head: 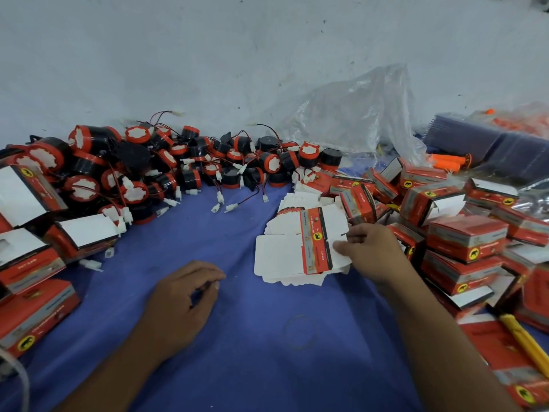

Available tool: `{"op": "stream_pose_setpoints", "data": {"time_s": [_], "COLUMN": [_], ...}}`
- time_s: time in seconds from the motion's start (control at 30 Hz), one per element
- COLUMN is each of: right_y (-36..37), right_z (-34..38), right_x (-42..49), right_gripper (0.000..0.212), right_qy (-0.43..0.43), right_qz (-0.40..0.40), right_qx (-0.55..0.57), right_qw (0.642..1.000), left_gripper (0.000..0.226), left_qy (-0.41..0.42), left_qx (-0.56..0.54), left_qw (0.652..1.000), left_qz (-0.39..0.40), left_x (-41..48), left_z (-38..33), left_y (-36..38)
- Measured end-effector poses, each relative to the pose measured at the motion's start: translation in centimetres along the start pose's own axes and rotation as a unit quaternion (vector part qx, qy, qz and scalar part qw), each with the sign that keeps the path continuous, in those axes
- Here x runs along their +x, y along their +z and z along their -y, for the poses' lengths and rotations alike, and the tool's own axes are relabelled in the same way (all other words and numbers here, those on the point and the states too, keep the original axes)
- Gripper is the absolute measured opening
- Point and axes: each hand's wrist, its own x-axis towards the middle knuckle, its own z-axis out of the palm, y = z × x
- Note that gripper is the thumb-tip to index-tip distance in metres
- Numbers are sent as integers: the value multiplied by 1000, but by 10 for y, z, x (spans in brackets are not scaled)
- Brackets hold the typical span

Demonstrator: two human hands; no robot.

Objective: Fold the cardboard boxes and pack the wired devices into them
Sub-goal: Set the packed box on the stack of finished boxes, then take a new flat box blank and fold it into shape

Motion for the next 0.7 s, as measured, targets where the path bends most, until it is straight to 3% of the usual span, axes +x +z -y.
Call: {"op": "stream_pose_setpoints", "data": {"time_s": [0.03, 0.13, 0.3, 0.4, 0.47, 0.57, 0.63, 0.7], "right_y": [-5, -18, -43, -51, -33, 10, 35, 51], "right_z": [3, 14, 25, 27, 31, 27, 22, 18], "right_x": [-3, -12, -20, -24, -30, -40, -47, -54], "right_gripper": [9, 18, 30, 32, 24, 33, 36, 41], "right_qy": [-7, -33, -84, -124, -135, -123, -119, -107], "right_qz": [16, 20, -89, -147, -81, 104, 217, 282], "right_qx": [-2, -36, -24, 96, 200, 173, 138, 159], "right_qw": [1000, 999, 992, 977, 967, 972, 959, 940], "left_gripper": [17, 18, 18, 21, 36, 82, 108, 123], "left_qy": [5, 15, 13, -12, -18, 38, 46, 25], "left_qx": [3, 9, 25, 11, 11, 32, 15, -5], "left_qw": [1000, 1000, 1000, 1000, 1000, 998, 999, 998], "left_qz": [-1, -7, 3, 2, -23, -44, -7, 53], "left_x": [0, 0, 1, 1, 2, 5, 5, 2], "left_z": [0, 1, 0, -2, -5, -12, -20, -24], "left_y": [0, 1, 2, 1, 1, 4, 8, 13]}}
